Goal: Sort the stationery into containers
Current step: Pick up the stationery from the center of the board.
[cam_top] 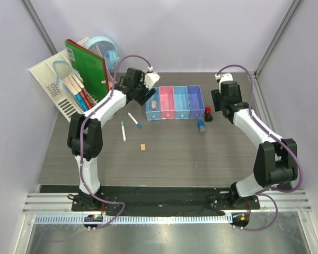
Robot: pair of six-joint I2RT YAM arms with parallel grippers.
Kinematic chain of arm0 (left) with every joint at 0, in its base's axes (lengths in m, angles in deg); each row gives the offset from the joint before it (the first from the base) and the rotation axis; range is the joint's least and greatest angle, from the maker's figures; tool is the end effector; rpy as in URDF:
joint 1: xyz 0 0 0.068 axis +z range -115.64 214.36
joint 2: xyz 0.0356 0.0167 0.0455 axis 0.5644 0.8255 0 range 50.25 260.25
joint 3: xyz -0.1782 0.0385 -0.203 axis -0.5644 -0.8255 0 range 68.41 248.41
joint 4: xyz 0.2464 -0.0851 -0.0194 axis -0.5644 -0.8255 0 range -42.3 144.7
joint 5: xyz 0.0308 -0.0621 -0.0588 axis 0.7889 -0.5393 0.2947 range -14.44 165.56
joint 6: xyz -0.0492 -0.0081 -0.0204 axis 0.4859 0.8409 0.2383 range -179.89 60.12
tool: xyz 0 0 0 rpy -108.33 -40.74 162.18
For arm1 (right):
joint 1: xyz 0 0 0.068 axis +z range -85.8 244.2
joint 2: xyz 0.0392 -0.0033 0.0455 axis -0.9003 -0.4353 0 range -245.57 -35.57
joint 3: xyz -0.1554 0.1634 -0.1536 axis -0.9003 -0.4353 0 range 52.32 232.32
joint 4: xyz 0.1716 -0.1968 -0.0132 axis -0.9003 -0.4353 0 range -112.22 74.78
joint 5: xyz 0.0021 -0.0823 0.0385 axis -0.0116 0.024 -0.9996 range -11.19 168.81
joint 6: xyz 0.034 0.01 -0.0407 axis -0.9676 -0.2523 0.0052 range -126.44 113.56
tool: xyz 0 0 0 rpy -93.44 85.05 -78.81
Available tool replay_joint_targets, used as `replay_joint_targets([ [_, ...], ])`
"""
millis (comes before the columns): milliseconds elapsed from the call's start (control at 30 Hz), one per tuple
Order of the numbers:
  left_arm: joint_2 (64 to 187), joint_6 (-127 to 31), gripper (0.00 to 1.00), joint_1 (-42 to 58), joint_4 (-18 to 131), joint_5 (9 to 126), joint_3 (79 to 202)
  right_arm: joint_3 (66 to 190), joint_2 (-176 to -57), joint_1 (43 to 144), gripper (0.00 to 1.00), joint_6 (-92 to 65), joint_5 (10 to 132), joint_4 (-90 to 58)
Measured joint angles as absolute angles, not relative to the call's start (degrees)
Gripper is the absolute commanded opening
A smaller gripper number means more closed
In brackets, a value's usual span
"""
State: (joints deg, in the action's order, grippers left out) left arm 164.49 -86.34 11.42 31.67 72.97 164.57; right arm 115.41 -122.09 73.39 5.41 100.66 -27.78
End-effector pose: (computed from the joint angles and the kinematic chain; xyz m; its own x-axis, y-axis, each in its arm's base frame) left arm 0.4252 -0.1817 0.2632 -0.3547 0.6334 -0.6877 0.6464 0.6976 0.3090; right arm 0.3370 0.0411 0.2717 -0.5983 -0.2899 -0.7470 0.0267 0.9245 -0.3802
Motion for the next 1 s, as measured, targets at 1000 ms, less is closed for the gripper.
replay_joint_targets([
  [1000,151.6,-69.2,0.64,21.0,27.7,96.6,141.3,115.4,-122.1,73.4,0.75,5.2,98.1,-29.0],
])
